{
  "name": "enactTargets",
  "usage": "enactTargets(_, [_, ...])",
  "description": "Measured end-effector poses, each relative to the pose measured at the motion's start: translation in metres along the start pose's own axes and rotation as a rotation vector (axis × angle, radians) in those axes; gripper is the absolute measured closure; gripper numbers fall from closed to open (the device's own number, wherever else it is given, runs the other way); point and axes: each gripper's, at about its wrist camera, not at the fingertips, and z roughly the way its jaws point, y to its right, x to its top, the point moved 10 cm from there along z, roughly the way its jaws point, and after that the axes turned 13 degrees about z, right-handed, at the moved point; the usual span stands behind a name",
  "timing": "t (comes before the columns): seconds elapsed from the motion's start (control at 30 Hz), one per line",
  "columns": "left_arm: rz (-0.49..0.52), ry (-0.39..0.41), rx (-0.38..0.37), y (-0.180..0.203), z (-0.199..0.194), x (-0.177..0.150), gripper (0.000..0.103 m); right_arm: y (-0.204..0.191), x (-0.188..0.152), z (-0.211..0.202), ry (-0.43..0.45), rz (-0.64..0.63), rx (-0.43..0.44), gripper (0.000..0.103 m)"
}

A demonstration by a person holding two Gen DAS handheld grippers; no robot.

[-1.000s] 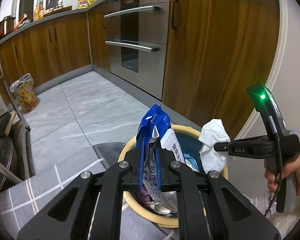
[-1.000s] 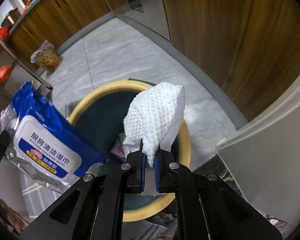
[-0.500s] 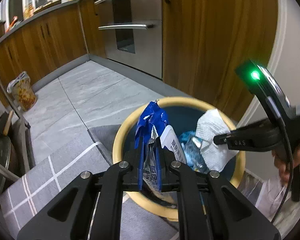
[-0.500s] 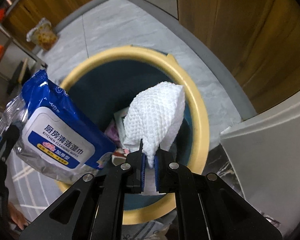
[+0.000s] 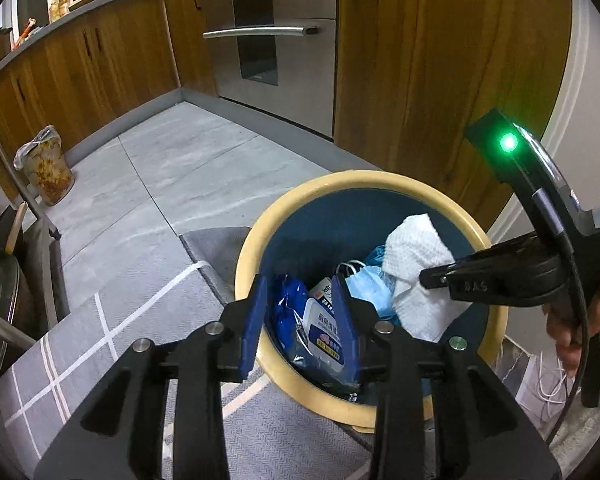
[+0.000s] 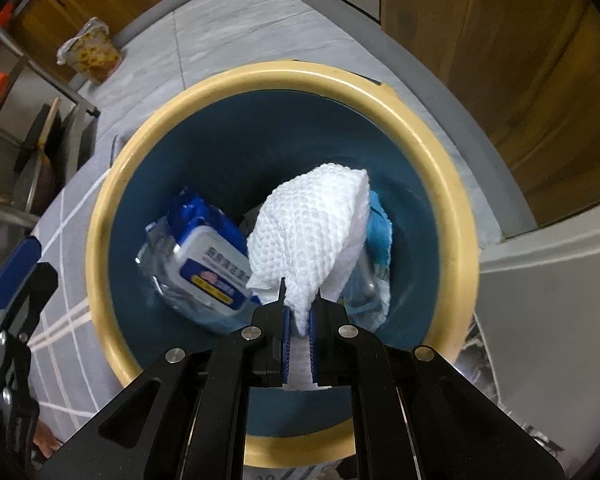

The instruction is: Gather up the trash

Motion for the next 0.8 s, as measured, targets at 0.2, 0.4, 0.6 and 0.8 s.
enactTargets(0.2, [0.02,0.001,0.034,-0.004,-0.004,-0.001,0.069,-0.012,0.0,-0.001,-0.01,-0.031,0.022,0.08])
enactTargets(0.4, [-0.002,0.011,0.045,-0.011,-0.016,-0.002,0.069,-0.007,0.002,-0.013,0.026,-0.02,0.019,0.062])
enactTargets(0.6, [-0.051,0.014,0.028,-0.018,-0.033,-0.009,0.067,-0.004,-0.006,-0.026,0.056,-0.016,0.015,0.062])
enactTargets(0.8, [-0.093,0.019,0.033,-0.017,-0.061,-0.021,0.067,0.003,-0.026,-0.071,0.171,0.018,0.01,0.066])
